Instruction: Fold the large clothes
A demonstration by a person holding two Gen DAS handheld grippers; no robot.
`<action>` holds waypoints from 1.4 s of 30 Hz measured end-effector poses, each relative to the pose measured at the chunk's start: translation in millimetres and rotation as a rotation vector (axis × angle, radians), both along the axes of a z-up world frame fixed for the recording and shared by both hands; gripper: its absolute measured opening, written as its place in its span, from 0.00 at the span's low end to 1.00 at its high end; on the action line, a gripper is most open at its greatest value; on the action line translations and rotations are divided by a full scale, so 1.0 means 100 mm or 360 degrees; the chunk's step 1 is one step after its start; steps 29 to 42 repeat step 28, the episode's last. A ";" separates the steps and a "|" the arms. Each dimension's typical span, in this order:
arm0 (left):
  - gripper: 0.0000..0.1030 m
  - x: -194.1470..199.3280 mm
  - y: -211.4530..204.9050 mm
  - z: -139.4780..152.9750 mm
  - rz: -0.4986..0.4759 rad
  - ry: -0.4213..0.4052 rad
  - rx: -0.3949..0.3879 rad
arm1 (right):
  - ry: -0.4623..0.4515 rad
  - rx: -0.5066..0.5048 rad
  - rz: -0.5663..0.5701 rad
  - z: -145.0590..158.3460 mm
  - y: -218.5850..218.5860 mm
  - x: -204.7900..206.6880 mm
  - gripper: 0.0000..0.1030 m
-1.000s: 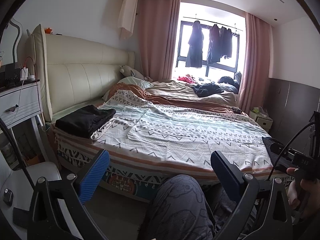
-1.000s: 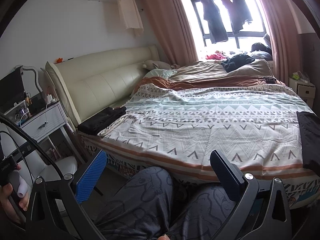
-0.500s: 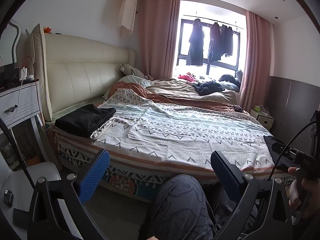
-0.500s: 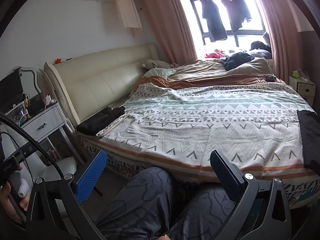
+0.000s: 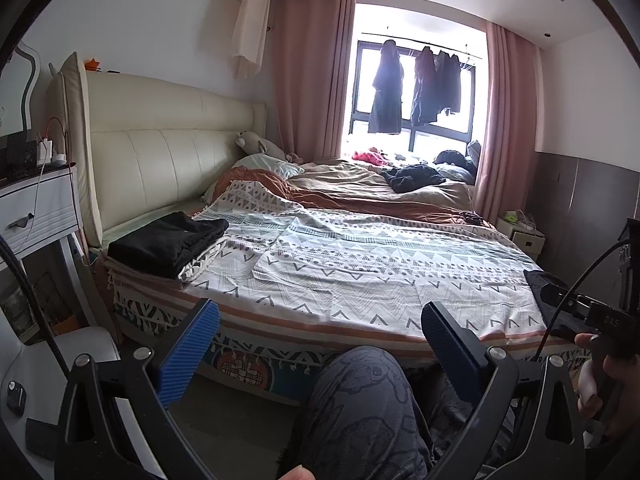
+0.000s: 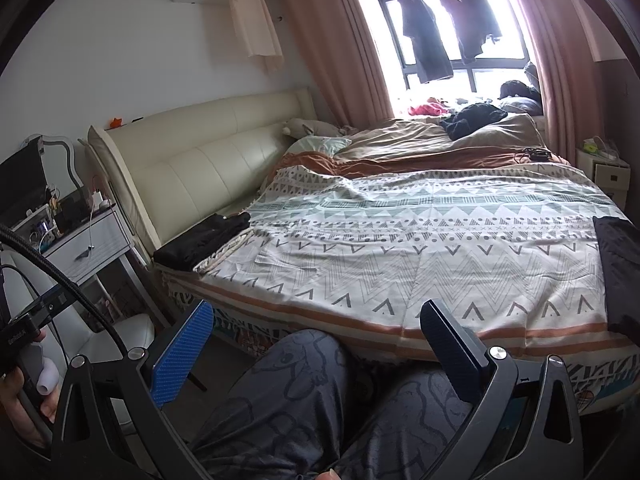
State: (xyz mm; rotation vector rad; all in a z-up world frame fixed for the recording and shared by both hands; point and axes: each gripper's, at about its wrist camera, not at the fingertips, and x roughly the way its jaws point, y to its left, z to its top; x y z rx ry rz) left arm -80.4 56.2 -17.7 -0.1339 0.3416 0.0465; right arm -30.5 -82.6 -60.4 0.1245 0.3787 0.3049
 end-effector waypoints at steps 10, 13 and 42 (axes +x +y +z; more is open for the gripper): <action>1.00 -0.12 0.05 -0.03 0.0000 -0.0016 -0.0011 | 0.0017 0.0009 -0.0026 -0.01 -0.03 -0.08 1.00; 1.00 -0.16 0.06 -0.04 0.0007 -0.0025 -0.0005 | 0.0021 0.0005 -0.0037 -0.02 -0.02 -0.12 1.00; 1.00 -0.21 0.08 -0.01 0.0021 -0.0052 0.0010 | 0.0023 0.0007 -0.0089 0.02 -0.04 -0.15 1.00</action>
